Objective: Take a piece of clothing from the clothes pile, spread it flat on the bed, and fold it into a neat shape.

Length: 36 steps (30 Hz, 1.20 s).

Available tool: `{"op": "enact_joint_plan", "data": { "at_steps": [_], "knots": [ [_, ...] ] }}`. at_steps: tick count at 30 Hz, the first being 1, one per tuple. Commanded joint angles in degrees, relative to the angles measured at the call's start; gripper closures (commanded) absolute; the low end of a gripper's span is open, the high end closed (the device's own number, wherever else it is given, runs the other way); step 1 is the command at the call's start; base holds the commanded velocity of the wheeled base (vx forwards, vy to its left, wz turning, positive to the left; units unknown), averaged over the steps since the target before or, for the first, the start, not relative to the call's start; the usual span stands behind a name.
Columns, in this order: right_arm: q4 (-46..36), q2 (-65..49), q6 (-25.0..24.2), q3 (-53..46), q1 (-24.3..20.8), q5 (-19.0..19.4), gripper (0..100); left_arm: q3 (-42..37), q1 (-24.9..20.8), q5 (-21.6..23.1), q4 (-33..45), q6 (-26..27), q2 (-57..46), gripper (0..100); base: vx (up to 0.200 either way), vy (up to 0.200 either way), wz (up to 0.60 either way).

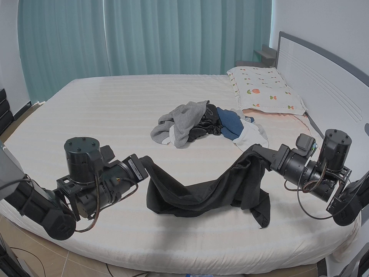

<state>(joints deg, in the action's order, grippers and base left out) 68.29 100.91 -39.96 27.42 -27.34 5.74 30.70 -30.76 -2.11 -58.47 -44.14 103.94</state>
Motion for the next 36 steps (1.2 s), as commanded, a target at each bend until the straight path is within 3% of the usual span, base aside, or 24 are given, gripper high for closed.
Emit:
{"op": "enact_joint_plan", "data": {
  "at_steps": [1, 10, 20, 32, 36],
  "knots": [
    [0.09, 1.83, -0.03, -0.26, -1.75, -0.91, 100, -1.25, -1.15, 0.18, -0.07, -0.33, 1.09, 100, 0.000, 0.000, 0.00],
    [0.09, 1.22, -0.03, -0.61, -1.66, -1.00, 100, -3.36, -0.88, 0.44, -0.42, -0.42, 0.56, 100, 0.000, 0.000, 0.00],
    [0.09, 0.86, -0.12, -0.70, -1.66, -1.00, 100, -5.38, -1.06, 0.44, -0.33, -0.51, -0.58, 100, -0.200, 0.000, 0.00],
    [0.09, -0.19, -0.03, -1.31, -1.66, -1.00, 100, -6.00, -1.15, 0.70, -0.77, -0.59, -0.67, 100, 0.000, 0.000, 0.00],
    [0.09, -0.45, -0.03, -1.40, -1.66, -1.08, 100, -5.47, -1.06, 0.97, -0.68, -3.85, -1.90, 100, 0.000, 0.050, 0.00]
  ]
}}
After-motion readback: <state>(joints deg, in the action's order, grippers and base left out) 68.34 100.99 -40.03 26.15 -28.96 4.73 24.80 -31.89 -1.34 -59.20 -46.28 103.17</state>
